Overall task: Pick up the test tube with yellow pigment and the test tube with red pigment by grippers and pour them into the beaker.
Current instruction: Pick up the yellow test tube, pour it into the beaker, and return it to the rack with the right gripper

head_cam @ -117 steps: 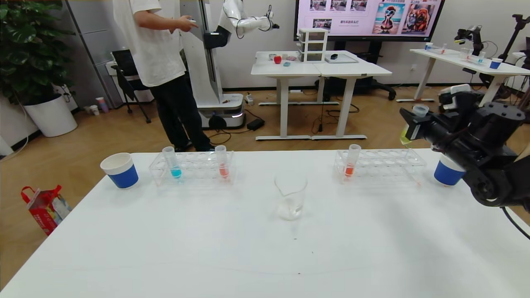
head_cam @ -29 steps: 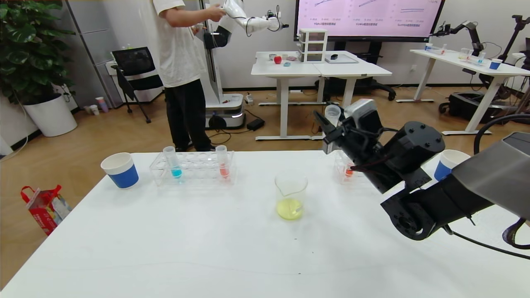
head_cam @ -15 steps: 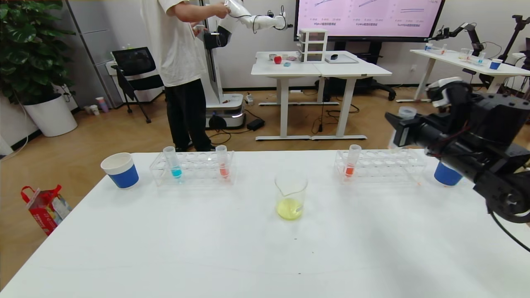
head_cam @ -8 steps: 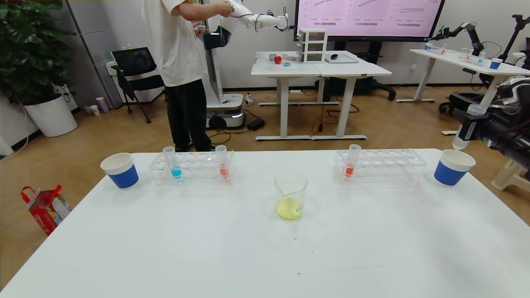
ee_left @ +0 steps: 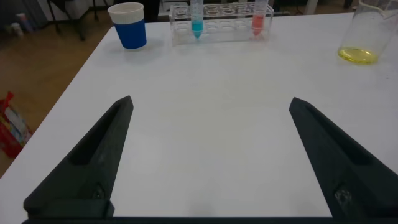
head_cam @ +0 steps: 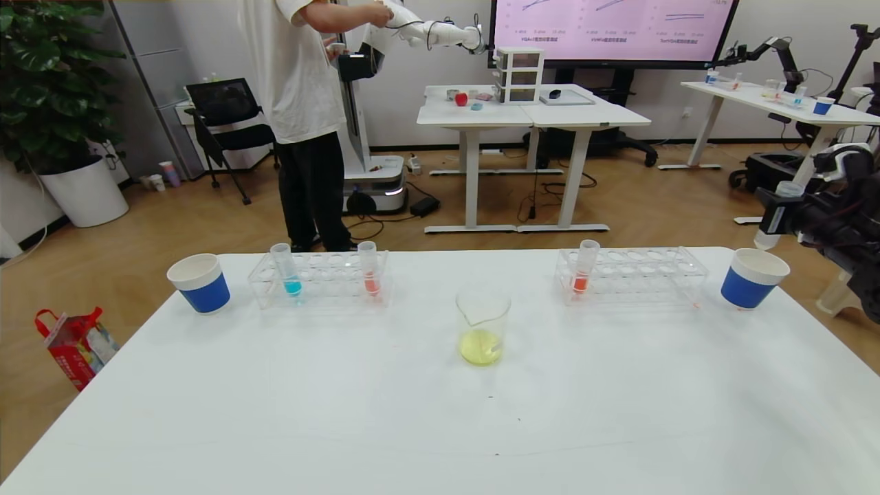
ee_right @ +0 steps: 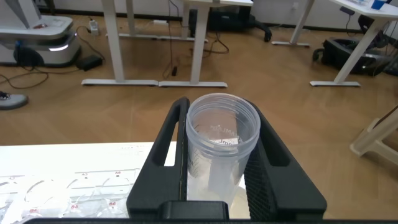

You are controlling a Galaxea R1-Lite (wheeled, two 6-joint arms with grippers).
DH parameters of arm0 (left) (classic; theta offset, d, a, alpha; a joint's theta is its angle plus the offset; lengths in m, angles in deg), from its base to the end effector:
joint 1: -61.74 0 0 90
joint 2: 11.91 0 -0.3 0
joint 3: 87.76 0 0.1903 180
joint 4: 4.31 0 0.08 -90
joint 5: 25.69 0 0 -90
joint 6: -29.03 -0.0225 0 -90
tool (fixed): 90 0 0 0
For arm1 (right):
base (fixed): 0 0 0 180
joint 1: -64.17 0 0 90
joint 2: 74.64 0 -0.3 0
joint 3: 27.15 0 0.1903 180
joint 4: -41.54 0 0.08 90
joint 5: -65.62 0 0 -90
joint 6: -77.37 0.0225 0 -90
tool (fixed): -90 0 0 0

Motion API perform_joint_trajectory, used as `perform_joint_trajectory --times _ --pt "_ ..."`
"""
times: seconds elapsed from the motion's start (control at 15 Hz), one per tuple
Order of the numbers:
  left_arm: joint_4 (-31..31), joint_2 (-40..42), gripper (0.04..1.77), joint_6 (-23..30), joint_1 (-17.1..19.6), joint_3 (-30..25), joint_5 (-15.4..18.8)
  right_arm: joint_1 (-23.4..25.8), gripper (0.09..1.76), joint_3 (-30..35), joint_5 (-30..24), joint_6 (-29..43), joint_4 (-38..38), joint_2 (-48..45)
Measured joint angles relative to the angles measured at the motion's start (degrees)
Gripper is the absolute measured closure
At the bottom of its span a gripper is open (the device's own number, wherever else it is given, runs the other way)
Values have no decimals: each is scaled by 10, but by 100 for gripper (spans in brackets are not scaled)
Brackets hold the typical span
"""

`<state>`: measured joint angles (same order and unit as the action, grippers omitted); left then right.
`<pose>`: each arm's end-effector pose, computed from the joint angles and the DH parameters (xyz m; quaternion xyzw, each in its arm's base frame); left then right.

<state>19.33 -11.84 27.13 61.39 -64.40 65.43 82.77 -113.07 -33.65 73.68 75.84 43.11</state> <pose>-0.0229 -0.0003 0.0749 0.0166 0.0016 -0.0129 0.9998 0.3836 -0.1253 0.1695 -0.0373 -0.0183 -0.0819 0.9958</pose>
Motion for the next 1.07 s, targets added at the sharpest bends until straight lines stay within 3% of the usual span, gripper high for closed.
perform_joint_trajectory --times 0.33,1.07 --pt "0 0 6 0 0 0 0 12 133 -19 0 -3 40 57" --pt "0 0 6 0 0 0 0 25 130 -20 0 -3 49 101"
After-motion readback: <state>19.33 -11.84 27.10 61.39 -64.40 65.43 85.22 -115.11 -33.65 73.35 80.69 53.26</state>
